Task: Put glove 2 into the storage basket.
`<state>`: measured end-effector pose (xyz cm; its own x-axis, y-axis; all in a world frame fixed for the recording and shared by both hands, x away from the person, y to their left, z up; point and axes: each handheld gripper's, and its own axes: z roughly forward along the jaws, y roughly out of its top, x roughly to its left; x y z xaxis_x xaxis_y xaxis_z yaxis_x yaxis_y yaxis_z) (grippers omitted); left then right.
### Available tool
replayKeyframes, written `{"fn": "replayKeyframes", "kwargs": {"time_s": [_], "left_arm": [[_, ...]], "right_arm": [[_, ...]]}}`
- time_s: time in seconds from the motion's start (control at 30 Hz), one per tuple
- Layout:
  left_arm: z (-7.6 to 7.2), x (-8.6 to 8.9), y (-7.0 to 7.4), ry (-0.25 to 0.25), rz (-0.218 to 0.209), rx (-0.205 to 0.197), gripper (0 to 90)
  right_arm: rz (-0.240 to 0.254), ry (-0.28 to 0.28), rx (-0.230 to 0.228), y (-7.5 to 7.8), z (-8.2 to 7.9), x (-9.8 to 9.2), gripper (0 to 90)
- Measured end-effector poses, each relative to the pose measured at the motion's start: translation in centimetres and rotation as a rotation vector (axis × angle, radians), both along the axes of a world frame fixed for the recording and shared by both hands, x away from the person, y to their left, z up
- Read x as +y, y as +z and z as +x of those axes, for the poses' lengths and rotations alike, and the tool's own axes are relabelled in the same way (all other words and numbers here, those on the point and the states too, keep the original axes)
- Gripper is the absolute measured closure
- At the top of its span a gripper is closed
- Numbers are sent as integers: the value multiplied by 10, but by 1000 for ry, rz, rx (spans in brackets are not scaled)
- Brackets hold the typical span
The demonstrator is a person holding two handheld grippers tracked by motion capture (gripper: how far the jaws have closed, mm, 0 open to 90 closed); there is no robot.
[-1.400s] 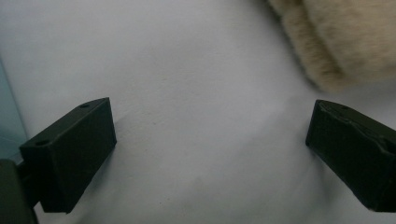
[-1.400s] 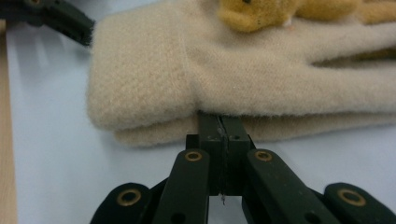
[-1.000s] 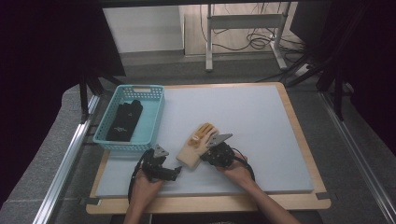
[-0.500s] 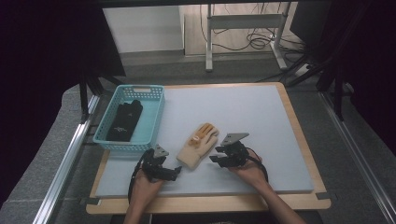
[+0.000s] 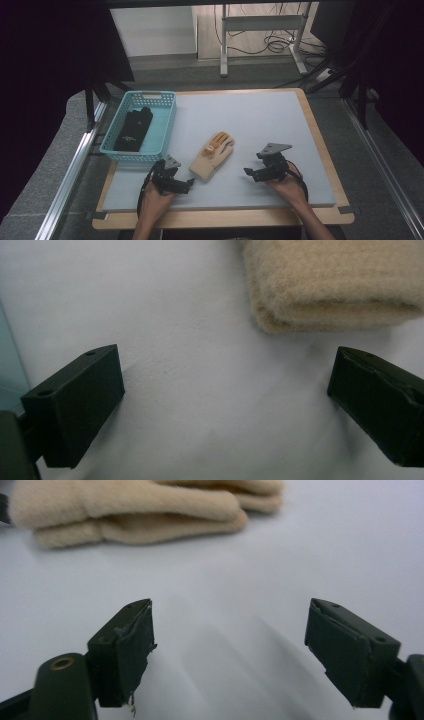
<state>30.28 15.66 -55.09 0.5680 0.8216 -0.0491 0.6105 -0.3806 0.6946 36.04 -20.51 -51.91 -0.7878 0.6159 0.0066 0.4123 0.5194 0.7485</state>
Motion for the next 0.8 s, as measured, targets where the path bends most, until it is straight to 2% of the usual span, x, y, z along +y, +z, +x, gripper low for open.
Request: {"fn": "replayKeyframes", "kwargs": {"time_s": [0.17, 0.3, 0.47, 0.8], "left_arm": [[0, 0, 0, 0, 2, -1, 18], [0, 0, 0, 0, 2, -1, 20], [0, 0, 0, 1, -2, 1, 20], [0, 1, 1, -9, -1, 4, 18]], "right_arm": [[-31, -39, 7, -7, 0, -20, 139], [-70, -57, 5, -12, 1, -27, 106], [-85, -53, -1, -13, 0, -27, 72], [-83, -66, -6, -14, 0, -27, 67]]}}
